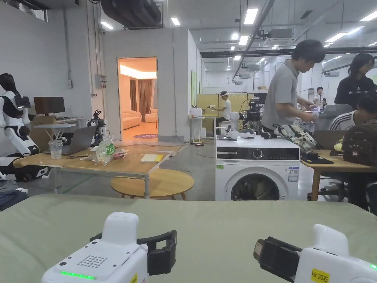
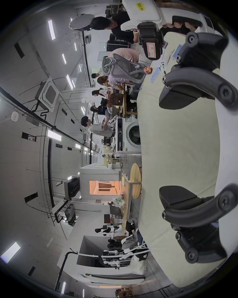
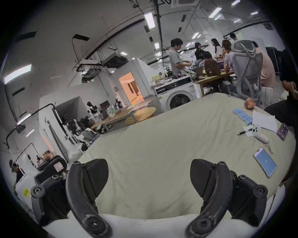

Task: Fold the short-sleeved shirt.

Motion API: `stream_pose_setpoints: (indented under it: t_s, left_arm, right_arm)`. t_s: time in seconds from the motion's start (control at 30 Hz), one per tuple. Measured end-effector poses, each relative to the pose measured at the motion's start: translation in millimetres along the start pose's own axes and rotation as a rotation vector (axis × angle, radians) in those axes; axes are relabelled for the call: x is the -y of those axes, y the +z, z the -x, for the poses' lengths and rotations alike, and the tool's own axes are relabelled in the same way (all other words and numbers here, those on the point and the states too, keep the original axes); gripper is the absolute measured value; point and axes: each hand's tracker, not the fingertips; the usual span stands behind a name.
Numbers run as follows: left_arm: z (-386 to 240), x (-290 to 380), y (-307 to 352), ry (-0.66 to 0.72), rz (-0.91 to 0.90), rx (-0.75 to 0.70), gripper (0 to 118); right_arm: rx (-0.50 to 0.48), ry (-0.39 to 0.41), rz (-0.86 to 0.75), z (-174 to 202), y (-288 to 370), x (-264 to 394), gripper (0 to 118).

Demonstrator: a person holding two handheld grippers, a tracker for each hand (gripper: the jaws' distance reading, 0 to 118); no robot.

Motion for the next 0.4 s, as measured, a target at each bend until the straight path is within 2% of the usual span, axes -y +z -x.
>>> stream_pose_setpoints:
  t_s: [0.03, 0.07, 0.13, 0.4]
  left_arm:
    - [-0.7, 0.6, 0.6, 0.001, 0.001, 0.001, 97]
    - [-1.3, 1.1, 0.9, 0.0, 0.005, 0.004, 97]
    - [-2.1, 2.0, 0.8, -0.003, 0.008, 0.006, 97]
    - [-3.3, 5.3, -0.6, 0.011, 0.016, 0.012, 97]
  right_arm:
    - [0.064, -0.026, 0.02, 1.0, -1.1, -0.4, 104]
    - [0.081, -0.038, 0.019, 0.3, -2.4, -0.6, 104]
    - [0.053, -0.014, -0.019, -3.6, -2.1, 1.6, 104]
    - [0.076, 0.07, -0.03, 1.4, -0.6, 8.5, 104]
